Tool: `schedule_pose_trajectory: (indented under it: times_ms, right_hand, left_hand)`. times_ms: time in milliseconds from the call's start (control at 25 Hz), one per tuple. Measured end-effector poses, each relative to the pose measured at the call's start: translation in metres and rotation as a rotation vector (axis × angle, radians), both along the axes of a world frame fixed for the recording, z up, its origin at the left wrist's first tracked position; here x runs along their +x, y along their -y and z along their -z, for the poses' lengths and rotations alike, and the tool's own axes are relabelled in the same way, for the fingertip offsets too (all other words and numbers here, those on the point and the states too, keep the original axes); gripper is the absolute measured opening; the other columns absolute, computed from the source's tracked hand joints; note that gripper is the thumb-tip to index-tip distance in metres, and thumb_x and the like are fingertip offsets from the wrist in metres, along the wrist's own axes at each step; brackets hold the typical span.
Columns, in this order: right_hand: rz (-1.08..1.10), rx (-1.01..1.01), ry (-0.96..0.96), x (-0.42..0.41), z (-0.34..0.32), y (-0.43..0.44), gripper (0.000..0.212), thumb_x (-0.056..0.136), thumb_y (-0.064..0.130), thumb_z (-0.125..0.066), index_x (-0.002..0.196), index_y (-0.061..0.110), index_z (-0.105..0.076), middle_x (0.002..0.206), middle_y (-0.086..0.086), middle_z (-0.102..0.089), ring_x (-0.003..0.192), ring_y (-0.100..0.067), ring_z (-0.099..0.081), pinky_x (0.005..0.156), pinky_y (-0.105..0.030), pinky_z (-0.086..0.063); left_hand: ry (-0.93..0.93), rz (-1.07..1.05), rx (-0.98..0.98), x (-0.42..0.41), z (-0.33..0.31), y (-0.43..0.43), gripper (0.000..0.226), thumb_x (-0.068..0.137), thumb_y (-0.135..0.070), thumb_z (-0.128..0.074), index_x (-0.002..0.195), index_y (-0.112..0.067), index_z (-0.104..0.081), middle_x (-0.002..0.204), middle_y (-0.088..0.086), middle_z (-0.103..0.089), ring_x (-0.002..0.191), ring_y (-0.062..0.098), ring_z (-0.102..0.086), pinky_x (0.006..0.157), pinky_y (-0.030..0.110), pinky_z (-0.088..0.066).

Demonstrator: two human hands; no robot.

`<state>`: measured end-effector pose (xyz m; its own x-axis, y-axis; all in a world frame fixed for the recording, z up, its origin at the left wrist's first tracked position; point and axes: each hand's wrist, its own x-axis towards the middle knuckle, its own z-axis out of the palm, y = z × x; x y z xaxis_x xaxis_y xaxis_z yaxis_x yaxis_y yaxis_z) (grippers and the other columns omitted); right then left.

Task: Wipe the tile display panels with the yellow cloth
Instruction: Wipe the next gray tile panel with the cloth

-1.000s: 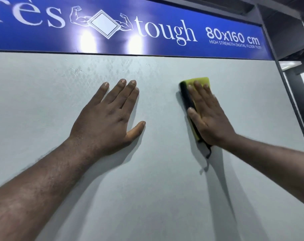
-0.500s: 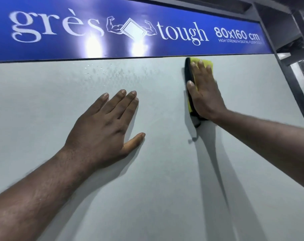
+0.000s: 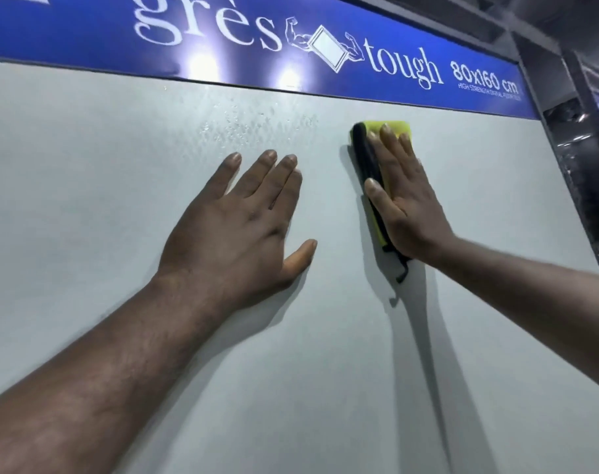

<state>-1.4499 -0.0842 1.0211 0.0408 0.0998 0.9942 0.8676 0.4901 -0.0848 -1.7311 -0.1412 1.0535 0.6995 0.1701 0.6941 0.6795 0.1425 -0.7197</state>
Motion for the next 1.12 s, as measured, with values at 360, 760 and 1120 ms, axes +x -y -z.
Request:
schedule_pose_trajectory:
  times_ms: [360,760,1120]
  right_hand:
    - [0.043,0.013,0.032,-0.024,0.000,0.012,0.064,0.111,0.044,-0.037,0.170,0.029,-0.016,0.177,0.014,-0.001,0.165,-0.013,0.004,0.132,-0.038,-0.004]
    - [0.027,-0.016,0.113,-0.017,0.006,0.015,0.065,0.112,0.042,-0.039,0.171,0.033,-0.011,0.177,0.016,0.003,0.164,-0.011,0.008,0.132,-0.040,-0.003]
    - [-0.013,-0.045,0.054,-0.070,-0.022,0.039,0.066,0.111,0.045,-0.035,0.170,0.037,-0.009,0.178,0.015,0.003,0.164,-0.011,0.009,0.131,-0.044,-0.005]
  left_hand:
    - [0.022,0.013,-0.016,0.001,0.006,0.001,0.093,0.101,-0.065,-0.009,0.172,-0.006,-0.019,0.181,0.011,-0.012,0.168,0.025,-0.014,0.135,0.055,-0.011]
    - [0.033,-0.010,-0.015,0.001,0.007,0.003,0.092,0.104,-0.068,-0.015,0.173,-0.007,-0.019,0.181,0.009,-0.011,0.168,0.025,-0.014,0.135,0.053,-0.012]
    - [0.052,0.018,-0.012,-0.067,0.007,0.035,0.090,0.104,-0.068,-0.029,0.170,-0.007,-0.030,0.179,0.008,-0.022,0.165,0.025,-0.025,0.133,0.052,-0.023]
